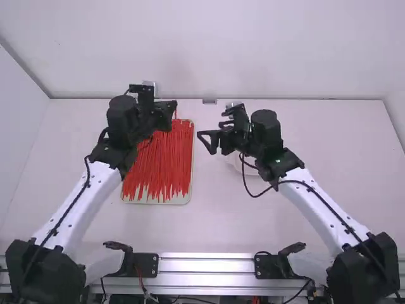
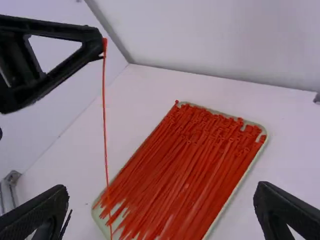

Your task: Fasten the cable tie

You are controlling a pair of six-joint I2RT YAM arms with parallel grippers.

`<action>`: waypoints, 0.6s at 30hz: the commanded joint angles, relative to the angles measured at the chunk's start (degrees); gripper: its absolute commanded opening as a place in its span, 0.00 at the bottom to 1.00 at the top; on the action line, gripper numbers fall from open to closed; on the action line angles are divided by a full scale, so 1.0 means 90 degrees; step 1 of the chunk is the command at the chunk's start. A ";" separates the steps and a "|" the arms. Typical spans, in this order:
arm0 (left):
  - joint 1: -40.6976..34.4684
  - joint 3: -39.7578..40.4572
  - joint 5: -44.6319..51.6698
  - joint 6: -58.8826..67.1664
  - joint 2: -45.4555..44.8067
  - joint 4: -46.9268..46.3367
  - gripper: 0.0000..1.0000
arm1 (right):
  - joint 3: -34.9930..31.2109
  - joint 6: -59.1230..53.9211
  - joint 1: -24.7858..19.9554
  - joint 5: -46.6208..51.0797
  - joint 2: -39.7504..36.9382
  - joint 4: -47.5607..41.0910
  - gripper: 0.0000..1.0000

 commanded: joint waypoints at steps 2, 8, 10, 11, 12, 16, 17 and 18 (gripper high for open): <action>-0.0425 -0.0012 -0.0408 -0.0019 -0.0112 0.0321 0.02 | 0.0231 0.0053 0.0039 -0.0330 0.0022 0.0148 0.99; -0.0886 -0.0012 -0.0410 -0.0022 -0.0022 0.0731 0.02 | 0.0231 0.0056 0.0209 -0.0277 0.0019 0.0287 1.00; -0.0952 -0.0012 -0.0355 -0.0027 -0.0022 0.0794 0.02 | 0.0231 0.0058 0.0199 -0.0289 0.0019 0.0304 0.99; -0.0976 -0.0012 -0.0318 -0.0058 -0.0022 0.0821 0.02 | 0.0231 0.0058 0.0199 -0.0311 0.0019 0.0304 0.99; -0.0993 -0.0012 -0.0211 -0.0131 -0.0022 0.0862 0.02 | 0.0231 0.0058 0.0199 -0.0335 0.0022 0.0308 0.99; -0.0969 -0.0012 0.0095 -0.0209 -0.0022 0.0991 0.02 | 0.0231 0.0245 0.0270 -0.0313 0.0019 0.0379 0.91; -0.0998 -0.0012 0.0085 -0.0209 -0.0022 0.0981 0.02 | 0.0231 0.0223 0.0294 -0.0311 0.0019 0.0398 0.88; -0.1003 -0.0012 0.0070 -0.0211 -0.0022 0.0981 0.02 | 0.0231 0.0216 0.0306 -0.0308 0.0019 0.0408 0.86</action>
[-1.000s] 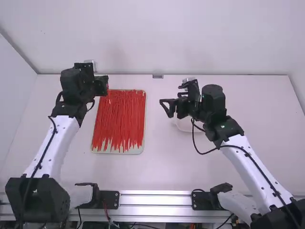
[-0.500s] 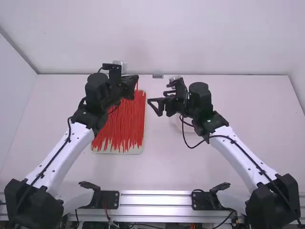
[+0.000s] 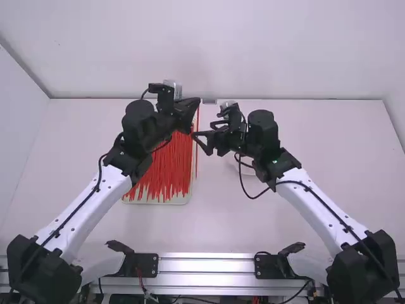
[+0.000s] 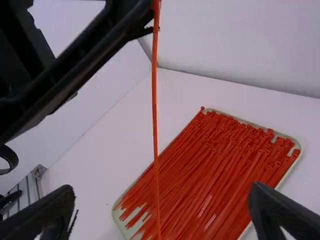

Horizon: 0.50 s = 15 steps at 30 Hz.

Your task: Fasten the cable tie

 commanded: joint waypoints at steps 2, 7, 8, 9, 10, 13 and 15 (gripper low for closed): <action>-0.0041 -0.0012 0.0170 -0.0226 -0.0024 0.0049 0.02 | 0.0231 0.0070 0.0102 -0.0036 0.0012 0.0061 0.85; -0.0066 -0.0012 0.0544 -0.0357 -0.0024 0.0265 0.02 | 0.0231 0.0070 0.0107 -0.0041 0.0015 0.0056 0.79; -0.0066 -0.0015 0.0544 -0.0362 -0.0024 0.0267 0.02 | 0.0231 0.0070 0.0100 -0.0041 0.0015 0.0056 0.78; -0.0056 -0.0012 0.0539 -0.0362 -0.0024 0.0272 0.02 | 0.0231 0.0075 0.0092 -0.0044 0.0015 0.0058 0.76; -0.0056 -0.0012 0.0542 -0.0364 -0.0024 0.0262 0.02 | 0.0231 0.0070 0.0087 -0.0041 0.0012 0.0061 0.71; -0.0104 -0.0015 0.0522 -0.0379 -0.0024 0.0238 0.02 | 0.0231 0.0070 0.0090 -0.0041 0.0012 0.0056 0.60; -0.0090 -0.0015 0.0602 -0.0600 -0.0024 0.0282 0.02 | 0.0231 0.0075 0.0090 -0.0044 0.0012 0.0056 0.54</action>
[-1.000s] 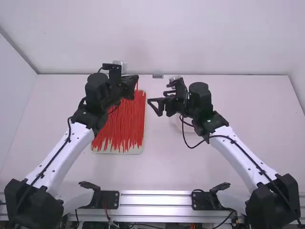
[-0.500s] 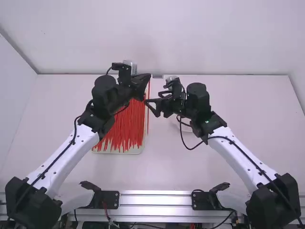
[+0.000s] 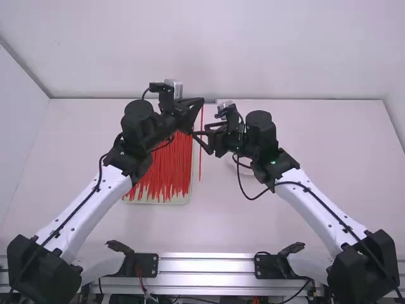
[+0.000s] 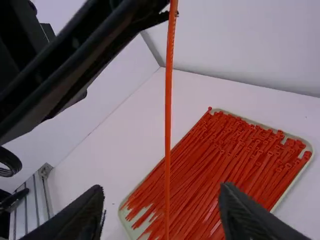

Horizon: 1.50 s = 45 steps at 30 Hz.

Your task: Fasten the cable tie

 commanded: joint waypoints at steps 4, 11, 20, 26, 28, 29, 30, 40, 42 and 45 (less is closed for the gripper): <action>-0.0114 -0.0015 0.0204 -0.0189 -0.0024 0.0126 0.02 | 0.0231 0.0022 0.0002 -0.0015 0.0015 0.0017 0.34; -0.0119 -0.0012 0.0175 -0.0012 -0.0024 0.0117 0.02 | 0.0231 0.0270 -0.0080 0.0017 0.0015 -0.0010 0.00; 0.0240 -0.0007 0.0117 0.0318 -0.0036 0.0002 0.53 | 0.0231 0.0112 -0.0610 -0.0697 0.0000 0.0010 0.00; 0.1226 0.0202 0.2147 0.0408 -0.0029 0.0131 0.89 | 0.0231 -0.0080 -0.1183 -0.1843 0.0002 0.0155 0.00; 0.1474 0.0236 0.2650 0.0413 0.0002 0.0272 0.91 | 0.0231 -0.0172 -0.1290 -0.2098 0.0002 0.0223 0.00; 0.1736 0.0274 0.3225 0.0350 0.0063 0.0498 0.94 | 0.0231 -0.0206 -0.1399 -0.2344 0.0002 0.0335 0.00; 0.1872 0.0306 0.3526 0.0223 0.0109 0.0639 0.95 | 0.0231 -0.0204 -0.1460 -0.2431 0.0002 0.0393 0.00; 0.2200 0.1185 0.6458 -0.0772 0.1328 0.2278 0.98 | 0.0231 -0.0223 -0.1666 -0.2863 0.0017 0.1178 0.00; 0.2215 0.1545 0.6858 -0.0940 0.1668 0.2373 0.96 | 0.0231 -0.0386 -0.1668 -0.3011 0.0015 0.1161 0.00; 0.2091 0.2008 0.7218 -0.1086 0.2067 0.2334 0.95 | 0.0231 -0.0624 -0.1666 -0.3213 0.0015 0.1132 0.00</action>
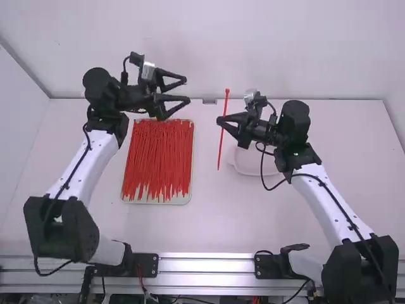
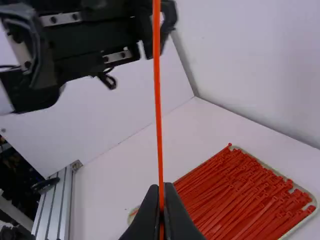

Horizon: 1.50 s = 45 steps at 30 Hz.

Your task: Fasten the cable tie

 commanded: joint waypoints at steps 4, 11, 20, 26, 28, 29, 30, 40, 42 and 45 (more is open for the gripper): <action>-0.0359 0.0675 0.1049 -0.0274 0.0403 0.0058 0.95 | 0.0231 -0.0498 -0.0002 -0.0459 0.0015 0.0041 0.00; -0.0903 0.0719 0.0979 -0.0228 0.0420 0.0435 0.94 | 0.0231 -0.0690 0.0000 -0.0481 0.0015 0.0051 0.00; -0.1161 0.0707 0.0656 -0.0228 0.0420 0.0486 0.84 | 0.0231 -0.1015 0.0209 -0.0741 0.0015 0.0255 0.00; -0.1234 0.0707 0.0636 -0.0231 0.0420 0.0481 0.63 | 0.0231 -0.1018 0.0236 -0.0758 0.0015 0.0384 0.00; -0.1292 0.0707 0.0576 -0.0231 0.0420 0.0476 0.54 | 0.0231 -0.1013 0.0253 -0.0760 0.0015 0.0435 0.00; -0.1299 0.0707 0.0529 -0.0228 0.0420 0.0452 0.53 | 0.0231 -0.1015 0.0250 -0.0760 0.0015 0.0459 0.00; -0.1299 0.0707 0.0515 -0.0231 0.0420 0.0454 0.53 | 0.0231 -0.1015 0.0250 -0.0760 0.0015 0.0471 0.00; -0.1375 0.0707 0.0432 -0.0228 0.0420 0.0478 0.27 | 0.0231 -0.0962 0.0250 -0.0758 0.0015 0.0525 0.00; -0.1387 0.0707 0.0386 -0.0228 0.0420 0.0483 0.17 | 0.0231 -0.0899 0.0250 -0.0755 0.0015 0.0525 0.00; -0.1460 0.0707 0.0357 -0.0231 0.0420 0.0481 0.11 | 0.0231 -0.0828 0.0223 -0.0755 0.0015 0.0534 0.00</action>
